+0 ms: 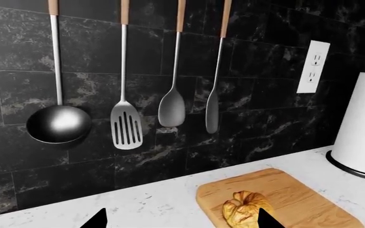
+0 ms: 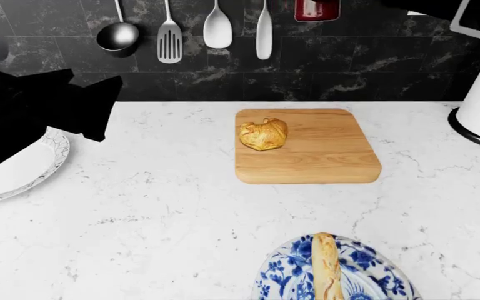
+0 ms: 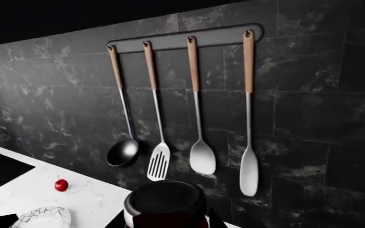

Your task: From the different types of pastries on the counter, select a croissant and place it on the cutting board. Then retrieve a jar of jam from the cabinet and place it alongside the croissant on the cutting board.

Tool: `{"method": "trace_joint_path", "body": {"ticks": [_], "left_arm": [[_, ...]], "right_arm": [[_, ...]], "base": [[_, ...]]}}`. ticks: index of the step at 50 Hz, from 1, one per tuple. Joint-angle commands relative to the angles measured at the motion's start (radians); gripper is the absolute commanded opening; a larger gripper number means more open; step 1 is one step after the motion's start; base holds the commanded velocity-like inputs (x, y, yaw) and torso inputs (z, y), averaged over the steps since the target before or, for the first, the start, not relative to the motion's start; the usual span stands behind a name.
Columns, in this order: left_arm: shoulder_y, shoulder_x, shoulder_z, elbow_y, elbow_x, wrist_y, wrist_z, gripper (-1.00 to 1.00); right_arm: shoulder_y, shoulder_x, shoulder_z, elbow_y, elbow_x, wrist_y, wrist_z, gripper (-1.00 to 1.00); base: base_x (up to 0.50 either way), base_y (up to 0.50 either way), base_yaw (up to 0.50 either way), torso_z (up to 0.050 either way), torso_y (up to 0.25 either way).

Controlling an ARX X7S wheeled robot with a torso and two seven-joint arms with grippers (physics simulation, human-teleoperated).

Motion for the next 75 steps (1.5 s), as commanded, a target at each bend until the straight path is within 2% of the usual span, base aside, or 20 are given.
{"method": "trace_joint_path", "body": {"ticks": [1, 15, 23, 30, 41, 50, 69, 75], "left_arm": [[-0.007, 0.002, 0.004, 0.0, -0.001, -0.003, -0.004, 1.0], [-0.005, 0.006, 0.011, 0.002, 0.001, -0.002, -0.005, 1.0], [0.0, 0.012, 0.017, -0.003, 0.009, 0.003, 0.0, 1.0], [-0.003, 0.023, 0.027, -0.002, 0.011, 0.002, -0.001, 1.0], [-0.003, 0.023, 0.029, -0.003, 0.011, 0.003, -0.001, 1.0], [-0.003, 0.032, 0.041, -0.01, 0.025, 0.005, 0.003, 1.0], [0.007, 0.028, 0.045, -0.013, 0.04, 0.014, 0.017, 1.0], [0.022, 0.019, 0.056, 0.015, 0.088, 0.034, 0.036, 1.0]], "right_arm": [[-0.069, 0.09, -0.038, -0.069, -0.218, -0.098, -0.176, -1.0], [-0.219, 0.136, -0.1, -0.119, -0.438, -0.342, -0.38, -1.0], [-0.364, 0.146, -0.055, -0.154, -0.478, -0.498, -0.426, -1.0], [-0.374, 0.15, -0.05, -0.135, -0.447, -0.445, -0.359, -1.0], [-0.366, 0.152, -0.052, -0.131, -0.444, -0.437, -0.349, -1.0], [-0.52, 0.175, -0.119, -0.1, -0.609, -0.627, -0.505, -1.0], [-0.64, 0.138, -0.122, -0.007, -0.662, -0.801, -0.633, -1.0], [-0.654, 0.115, -0.128, 0.016, -0.674, -0.849, -0.684, -1.0]], "base": [[0.0, 0.0, 0.0, 0.0, 0.0], [0.0, 0.0, 0.0, 0.0, 0.001], [0.0, 0.0, 0.0, 0.0, 0.0], [0.0, 0.0, 0.0, 0.003, 0.0], [0.0, 0.0, 0.0, 0.0, 0.001], [0.0, 0.0, 0.0, 0.0, 0.0], [0.0, 0.0, 0.0, 0.0, 0.001], [0.0, 0.0, 0.0, 0.0, 0.0]]}}
